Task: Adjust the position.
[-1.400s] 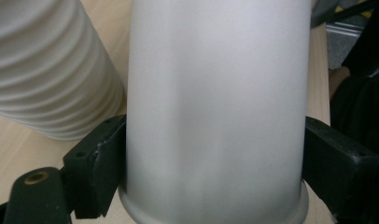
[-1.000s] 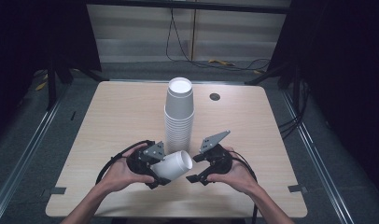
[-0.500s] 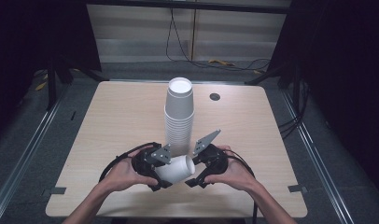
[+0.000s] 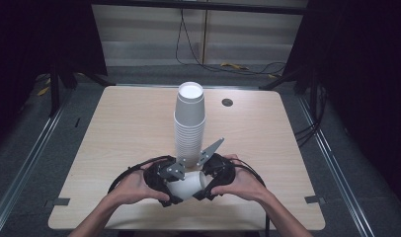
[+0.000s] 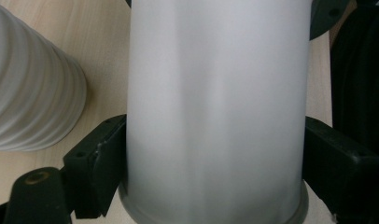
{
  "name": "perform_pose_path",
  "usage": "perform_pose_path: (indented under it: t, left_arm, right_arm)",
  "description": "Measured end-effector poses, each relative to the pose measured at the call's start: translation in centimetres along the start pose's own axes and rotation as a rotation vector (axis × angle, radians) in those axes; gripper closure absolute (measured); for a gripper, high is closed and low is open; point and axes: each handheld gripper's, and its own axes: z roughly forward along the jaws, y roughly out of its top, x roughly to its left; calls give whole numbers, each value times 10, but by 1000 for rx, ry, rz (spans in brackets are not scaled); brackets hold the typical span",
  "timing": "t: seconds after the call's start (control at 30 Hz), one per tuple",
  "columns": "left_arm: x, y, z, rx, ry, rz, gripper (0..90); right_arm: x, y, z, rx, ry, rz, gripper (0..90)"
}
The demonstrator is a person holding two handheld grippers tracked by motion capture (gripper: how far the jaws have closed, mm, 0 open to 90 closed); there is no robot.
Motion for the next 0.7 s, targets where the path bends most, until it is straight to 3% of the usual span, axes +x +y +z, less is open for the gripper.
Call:
perform_pose_path:
  t: [0.27,0.7]
  left_arm:
    - [-4,3,0,0,-10,15,150]
    - [-6,5,1,9,-22,46,149]
  right_arm:
    - [3,3,2,6,43,-14,217]
    - [7,2,1,0,54,-18,213]
